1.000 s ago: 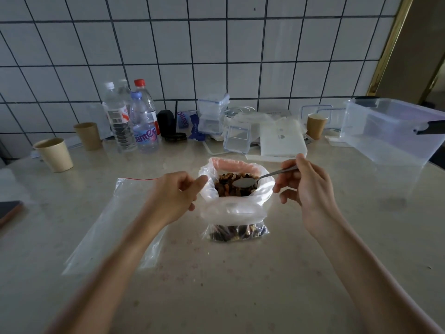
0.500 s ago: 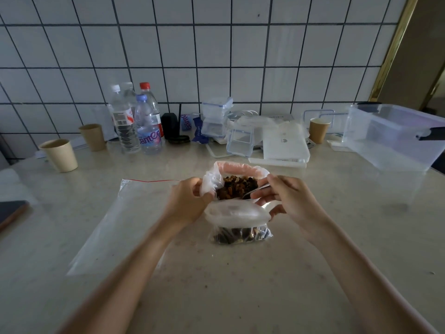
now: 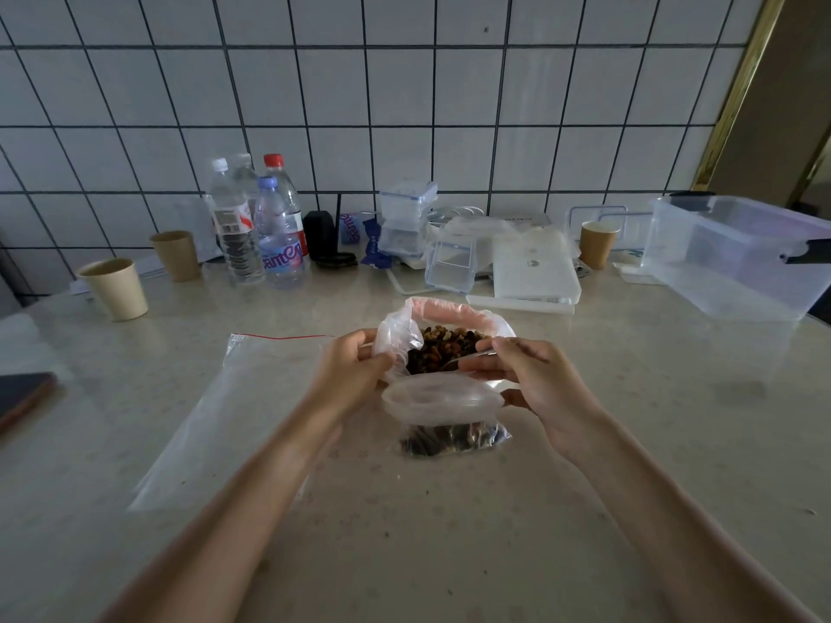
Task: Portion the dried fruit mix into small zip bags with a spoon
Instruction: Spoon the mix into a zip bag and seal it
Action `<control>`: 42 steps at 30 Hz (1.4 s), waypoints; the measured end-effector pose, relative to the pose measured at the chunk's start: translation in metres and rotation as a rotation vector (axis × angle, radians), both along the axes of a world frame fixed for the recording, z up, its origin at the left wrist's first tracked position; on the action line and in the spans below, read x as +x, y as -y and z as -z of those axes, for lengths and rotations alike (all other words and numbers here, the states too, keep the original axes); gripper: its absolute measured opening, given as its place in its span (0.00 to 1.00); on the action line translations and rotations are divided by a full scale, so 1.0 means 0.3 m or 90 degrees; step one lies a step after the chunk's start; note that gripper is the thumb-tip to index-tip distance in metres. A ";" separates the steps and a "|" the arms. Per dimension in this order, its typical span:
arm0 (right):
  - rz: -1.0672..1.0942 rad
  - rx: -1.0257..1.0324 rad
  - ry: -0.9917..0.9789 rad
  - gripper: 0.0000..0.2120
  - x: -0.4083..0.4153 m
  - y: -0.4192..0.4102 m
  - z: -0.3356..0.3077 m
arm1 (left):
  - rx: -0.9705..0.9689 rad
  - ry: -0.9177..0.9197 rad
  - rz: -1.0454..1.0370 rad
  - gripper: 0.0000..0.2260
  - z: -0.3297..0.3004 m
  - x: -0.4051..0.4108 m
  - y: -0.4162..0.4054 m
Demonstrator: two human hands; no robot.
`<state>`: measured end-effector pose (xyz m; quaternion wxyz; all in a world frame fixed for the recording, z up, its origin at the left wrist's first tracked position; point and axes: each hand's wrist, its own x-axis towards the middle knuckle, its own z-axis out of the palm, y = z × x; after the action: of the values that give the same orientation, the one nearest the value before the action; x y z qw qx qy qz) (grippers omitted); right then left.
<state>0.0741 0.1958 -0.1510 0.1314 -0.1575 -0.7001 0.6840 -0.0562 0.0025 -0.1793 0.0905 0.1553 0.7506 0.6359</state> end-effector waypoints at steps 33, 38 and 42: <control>0.082 -0.087 -0.160 0.18 0.040 -0.084 -0.056 | -0.329 -0.219 0.128 0.10 -0.107 0.114 0.065; 0.065 0.152 -0.193 0.20 0.037 -0.059 -0.052 | -0.264 -0.196 0.189 0.06 -0.120 0.132 0.055; 0.070 0.360 -0.310 0.21 0.057 -0.031 -0.055 | -0.220 -0.161 0.211 0.05 -0.130 0.132 0.059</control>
<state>0.0911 0.2051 -0.1344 0.3688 0.0152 -0.8001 0.4729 -0.0167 -0.0150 -0.1402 0.1239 0.3368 0.8176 0.4502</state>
